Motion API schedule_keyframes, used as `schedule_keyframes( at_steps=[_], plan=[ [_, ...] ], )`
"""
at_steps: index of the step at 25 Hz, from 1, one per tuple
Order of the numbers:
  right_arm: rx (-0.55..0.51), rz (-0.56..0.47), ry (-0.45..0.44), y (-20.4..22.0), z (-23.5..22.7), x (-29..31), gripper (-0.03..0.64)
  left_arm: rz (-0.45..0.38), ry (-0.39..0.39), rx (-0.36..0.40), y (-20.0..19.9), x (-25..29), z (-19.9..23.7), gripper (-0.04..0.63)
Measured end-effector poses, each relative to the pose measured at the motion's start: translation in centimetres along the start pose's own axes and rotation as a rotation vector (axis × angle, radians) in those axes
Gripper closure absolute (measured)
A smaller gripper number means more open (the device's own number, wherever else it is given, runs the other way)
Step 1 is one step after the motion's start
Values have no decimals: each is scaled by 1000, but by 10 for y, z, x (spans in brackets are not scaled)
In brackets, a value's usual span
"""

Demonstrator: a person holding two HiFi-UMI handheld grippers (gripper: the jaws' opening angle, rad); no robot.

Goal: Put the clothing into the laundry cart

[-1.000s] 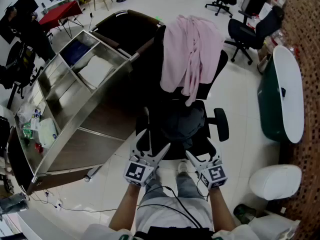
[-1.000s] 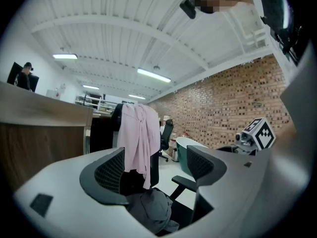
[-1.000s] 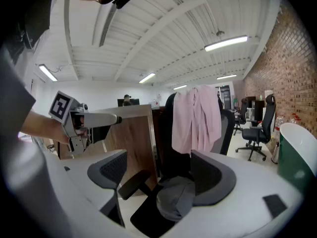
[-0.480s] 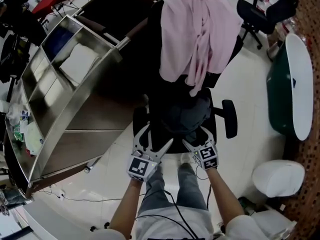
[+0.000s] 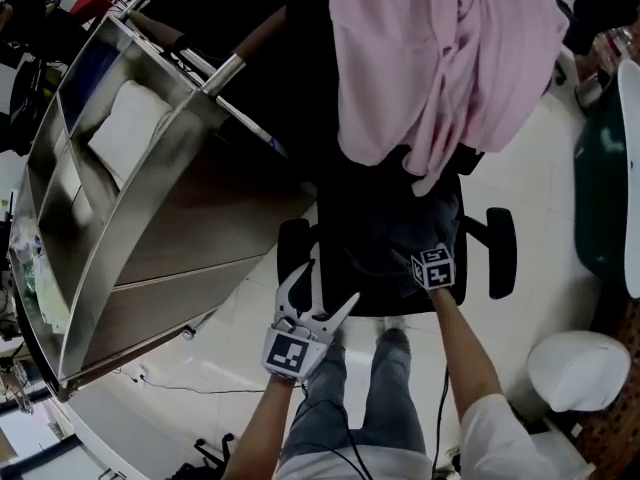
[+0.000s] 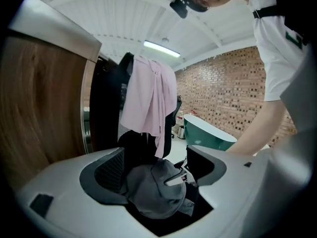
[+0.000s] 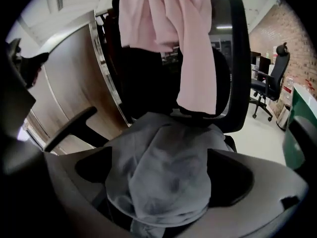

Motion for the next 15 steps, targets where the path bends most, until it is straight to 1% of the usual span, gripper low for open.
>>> schedule_keyframes(
  at_steps=[2, 4, 6, 9, 10, 12, 15],
  plan=[
    [-48, 59, 24, -10, -9, 30, -20, 10, -15, -31, 8, 5, 5, 219],
    [-82, 120, 52, -17, -16, 57, -19, 26, -30, -46, 19, 10, 11, 218],
    [-79, 194, 80, -10, -24, 81, -19, 30, -47, -59, 29, 14, 16, 218],
    [-67, 321, 92, 9, -29, 112, -17, 27, -91, -93, 38, 17, 22, 218],
    [-75, 344, 99, 14, -29, 120, -10, 38, -103, -101, 40, 16, 22, 218],
    [-93, 337, 122, 17, -32, 129, 5, 64, -108, -103, 43, 15, 23, 219],
    [-114, 279, 143, 13, -39, 133, 22, 82, -104, -95, 48, 16, 26, 218]
  ],
)
Point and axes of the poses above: the fingertips, and each gripper's own axes: x forward along the fingers, z to its left, y out of its underside, the point moved 7 cm from there along -x, backward along the fingers, and after that the axes turned 11 degrees about x, right-handed, at the moved point
